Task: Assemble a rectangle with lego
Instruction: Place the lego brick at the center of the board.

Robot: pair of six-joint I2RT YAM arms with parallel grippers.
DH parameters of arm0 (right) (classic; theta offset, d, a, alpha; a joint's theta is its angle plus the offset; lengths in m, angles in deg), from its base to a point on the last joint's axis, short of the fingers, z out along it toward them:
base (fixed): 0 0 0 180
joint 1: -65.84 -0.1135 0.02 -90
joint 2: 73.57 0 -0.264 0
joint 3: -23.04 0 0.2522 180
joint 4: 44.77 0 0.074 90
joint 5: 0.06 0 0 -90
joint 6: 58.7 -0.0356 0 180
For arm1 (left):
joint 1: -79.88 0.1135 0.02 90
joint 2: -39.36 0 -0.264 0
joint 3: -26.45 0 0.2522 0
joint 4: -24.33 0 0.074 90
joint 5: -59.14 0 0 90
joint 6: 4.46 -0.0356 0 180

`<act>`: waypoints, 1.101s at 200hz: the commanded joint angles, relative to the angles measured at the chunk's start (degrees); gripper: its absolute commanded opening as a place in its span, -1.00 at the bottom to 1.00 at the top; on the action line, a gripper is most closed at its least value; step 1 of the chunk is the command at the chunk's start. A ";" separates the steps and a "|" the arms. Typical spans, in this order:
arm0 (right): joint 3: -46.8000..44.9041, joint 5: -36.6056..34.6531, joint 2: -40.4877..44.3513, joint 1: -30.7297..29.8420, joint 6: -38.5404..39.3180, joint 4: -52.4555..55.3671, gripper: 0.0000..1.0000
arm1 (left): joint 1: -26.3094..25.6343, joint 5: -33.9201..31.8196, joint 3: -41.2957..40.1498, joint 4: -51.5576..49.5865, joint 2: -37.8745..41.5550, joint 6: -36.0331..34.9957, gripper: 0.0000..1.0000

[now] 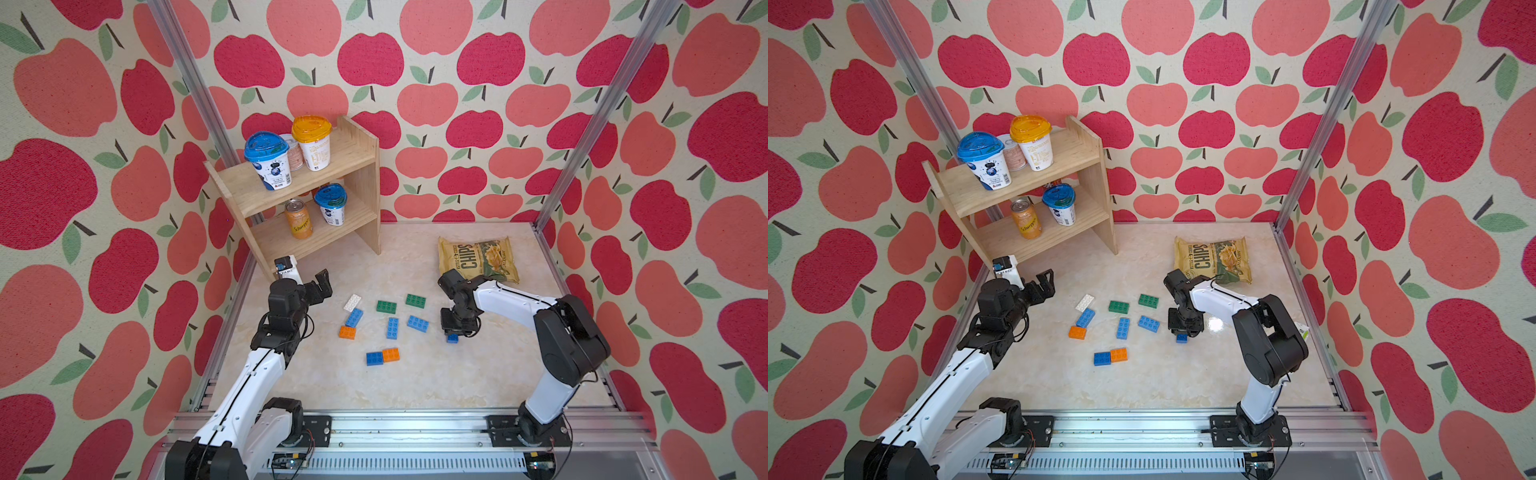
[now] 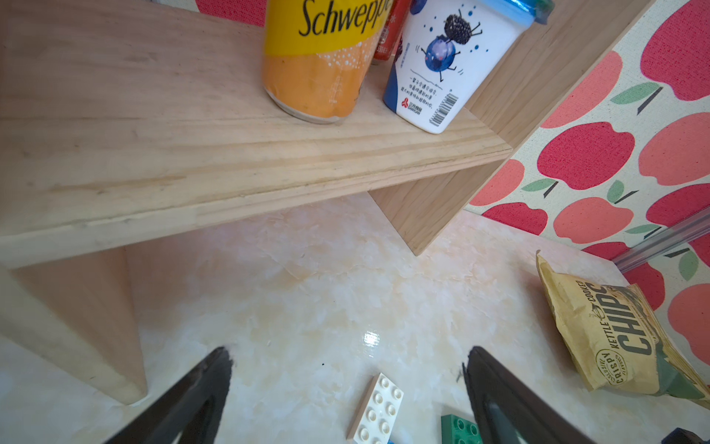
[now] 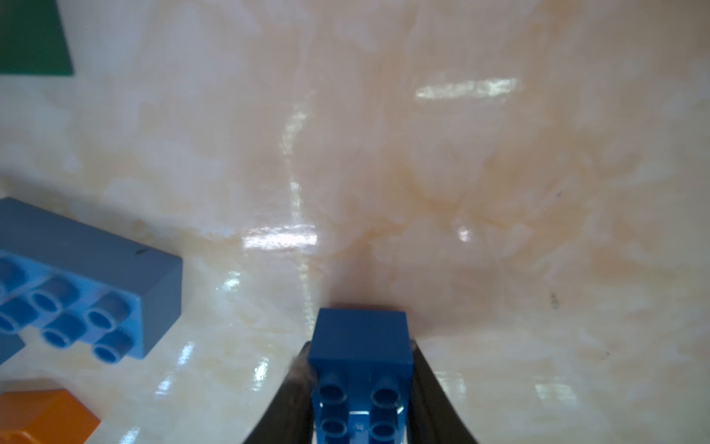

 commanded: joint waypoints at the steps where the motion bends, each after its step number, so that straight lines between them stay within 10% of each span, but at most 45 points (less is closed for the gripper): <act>1: 1.55 0.85 -1.09 0.16 1.84 2.82 -0.65 | 0.39 -0.23 2.87 -2.73 -0.93 1.31 0.95; 148: 1.86 -0.19 -3.99 -1.00 -0.28 2.66 -0.37 | 0.43 -0.32 3.33 -3.67 -1.10 1.34 0.95; 220: 3.24 -2.58 -3.43 -3.26 -0.98 5.32 0.26 | 0.43 -0.71 3.92 -5.05 -0.94 1.71 0.95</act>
